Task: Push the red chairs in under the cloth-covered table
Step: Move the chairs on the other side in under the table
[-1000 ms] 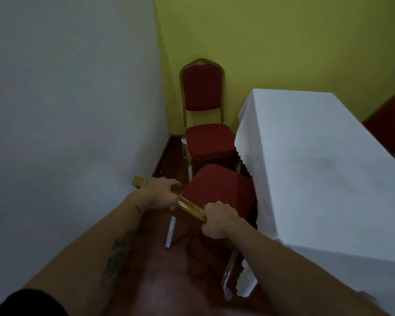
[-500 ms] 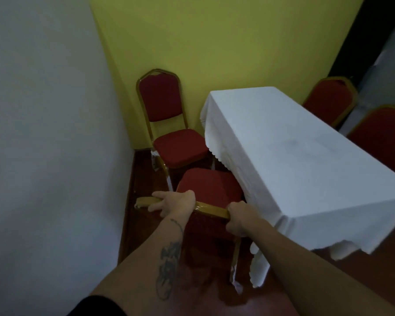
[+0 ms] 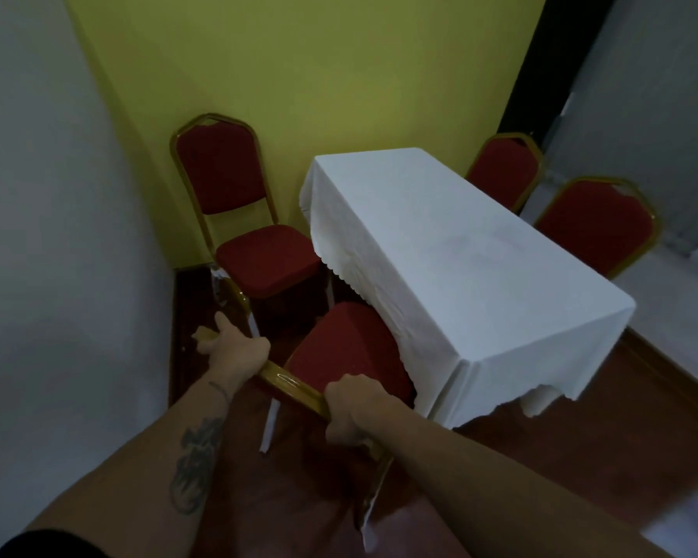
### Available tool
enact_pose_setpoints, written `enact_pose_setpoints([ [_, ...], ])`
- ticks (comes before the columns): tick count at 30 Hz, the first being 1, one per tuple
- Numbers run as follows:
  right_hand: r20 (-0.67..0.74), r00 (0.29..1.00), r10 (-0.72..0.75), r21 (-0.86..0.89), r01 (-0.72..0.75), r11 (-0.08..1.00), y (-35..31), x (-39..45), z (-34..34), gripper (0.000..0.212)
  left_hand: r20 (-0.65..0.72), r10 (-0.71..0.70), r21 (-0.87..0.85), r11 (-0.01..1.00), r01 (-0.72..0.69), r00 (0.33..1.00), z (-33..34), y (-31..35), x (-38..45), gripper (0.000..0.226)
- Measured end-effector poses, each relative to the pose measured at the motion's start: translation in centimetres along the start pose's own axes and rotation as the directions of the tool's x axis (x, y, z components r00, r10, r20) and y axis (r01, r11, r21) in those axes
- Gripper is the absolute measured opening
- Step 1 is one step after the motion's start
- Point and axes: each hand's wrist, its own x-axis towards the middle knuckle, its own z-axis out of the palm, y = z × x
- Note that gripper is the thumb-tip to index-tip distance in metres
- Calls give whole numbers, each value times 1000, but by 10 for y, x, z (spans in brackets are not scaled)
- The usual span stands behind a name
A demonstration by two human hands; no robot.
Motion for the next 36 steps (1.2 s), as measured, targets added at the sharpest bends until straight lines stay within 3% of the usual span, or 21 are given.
enact_pose_setpoints([
  [5,23,1000,5,27,-6,1000,-5,15,-5,26,136,75,-7,997,-75,988,-12,10,22,96],
  [8,33,999,3,51,-5,999,-5,30,-8,34,97,93,-110,990,-82,991,-13,5,39,99],
  [10,68,998,-2,60,-2,998,-5,39,-9,29,-3,6,-283,959,-7,1000,-3,2,37,95],
  [14,129,992,-18,117,3,993,-4,54,-14,33,-78,-209,-535,834,135,975,28,3,14,47],
  [16,127,992,-13,121,-2,993,-3,59,-16,47,-47,-189,-526,839,136,981,29,2,20,35],
  [19,106,994,-5,114,-7,993,-4,67,-19,57,27,-102,-471,876,103,994,16,2,38,40],
  [31,32,999,6,209,-13,978,-8,119,-36,62,145,28,-399,916,32,989,-2,27,113,53],
  [36,22,1000,3,238,-8,971,6,154,-46,80,158,78,-402,916,-8,984,6,55,146,33],
])
